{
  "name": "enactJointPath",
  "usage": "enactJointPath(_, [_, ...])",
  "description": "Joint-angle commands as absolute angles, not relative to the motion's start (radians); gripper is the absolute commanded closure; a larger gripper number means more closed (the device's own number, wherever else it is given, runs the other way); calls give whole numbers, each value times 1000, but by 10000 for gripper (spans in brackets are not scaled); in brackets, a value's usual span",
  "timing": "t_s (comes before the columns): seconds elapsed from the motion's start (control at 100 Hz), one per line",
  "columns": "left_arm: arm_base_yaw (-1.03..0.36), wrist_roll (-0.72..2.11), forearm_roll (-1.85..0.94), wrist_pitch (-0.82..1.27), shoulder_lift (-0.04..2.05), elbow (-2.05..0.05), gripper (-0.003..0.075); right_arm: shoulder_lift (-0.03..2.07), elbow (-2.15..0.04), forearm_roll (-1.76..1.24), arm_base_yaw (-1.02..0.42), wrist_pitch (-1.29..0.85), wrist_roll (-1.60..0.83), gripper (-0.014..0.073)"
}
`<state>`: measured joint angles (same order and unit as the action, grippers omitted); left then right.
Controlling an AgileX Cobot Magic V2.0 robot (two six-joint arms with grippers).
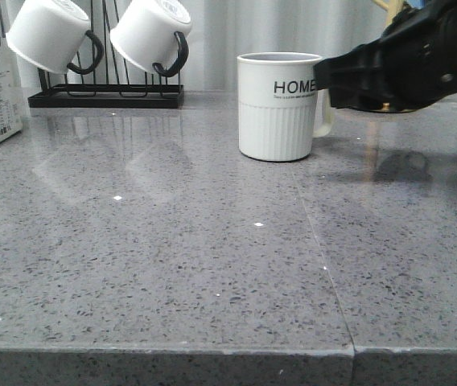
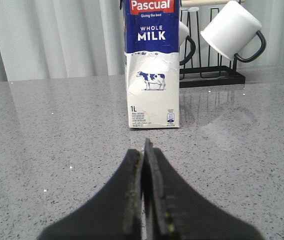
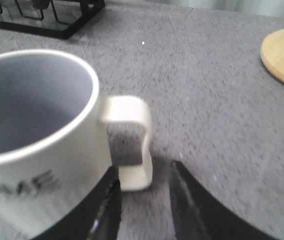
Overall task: Place milk next to cup
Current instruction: 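Carry the HOME mug with the right gripper toward the table centre, set down, then open the right gripper and lift it away from the mug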
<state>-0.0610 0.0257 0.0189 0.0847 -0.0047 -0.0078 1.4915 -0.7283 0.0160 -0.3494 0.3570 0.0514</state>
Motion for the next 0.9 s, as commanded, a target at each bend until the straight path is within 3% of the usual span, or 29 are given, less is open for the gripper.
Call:
enactJointPath(0.0, [-60, 16, 18, 0, -35, 54, 741, 1370, -727, 19, -350, 298, 44, 399])
enactJointPath(0.2, [-60, 16, 18, 0, -35, 54, 741, 1168, -669, 17, -350, 33, 44, 665])
enactJointPath(0.89, [-60, 16, 18, 0, -35, 54, 741, 280, -364, 12, -350, -389, 44, 659])
